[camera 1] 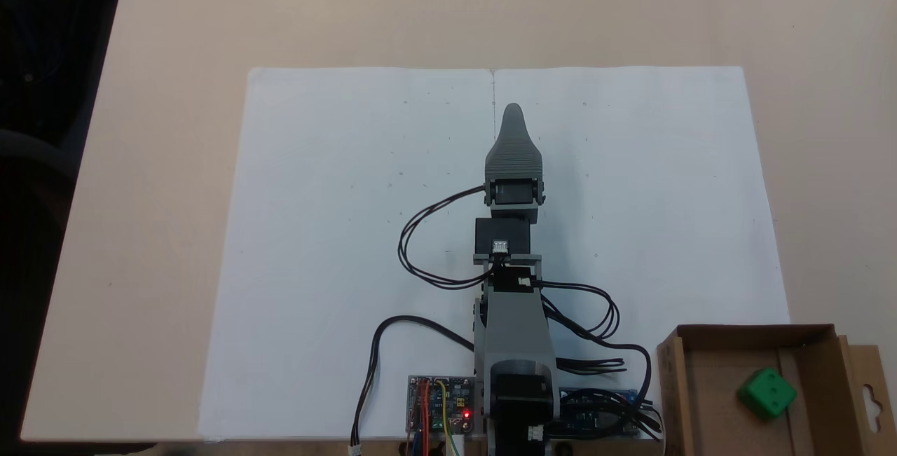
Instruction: Grasp a green dice and put it in the bin.
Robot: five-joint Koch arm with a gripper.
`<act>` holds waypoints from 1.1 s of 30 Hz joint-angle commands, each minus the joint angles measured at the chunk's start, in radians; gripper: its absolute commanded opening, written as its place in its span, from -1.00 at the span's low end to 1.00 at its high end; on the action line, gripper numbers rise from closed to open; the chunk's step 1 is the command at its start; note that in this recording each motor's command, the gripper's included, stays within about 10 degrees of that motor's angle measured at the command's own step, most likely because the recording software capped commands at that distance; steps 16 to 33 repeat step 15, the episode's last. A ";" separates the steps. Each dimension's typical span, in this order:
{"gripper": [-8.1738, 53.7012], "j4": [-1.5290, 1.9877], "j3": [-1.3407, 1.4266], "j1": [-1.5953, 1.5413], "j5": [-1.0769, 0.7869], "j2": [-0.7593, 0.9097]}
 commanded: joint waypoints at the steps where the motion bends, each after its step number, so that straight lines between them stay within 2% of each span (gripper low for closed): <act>1: 0.70 -0.123 0.074 0.012 -0.054 0.101; 33: 0.70 -0.123 0.074 0.006 -0.052 0.101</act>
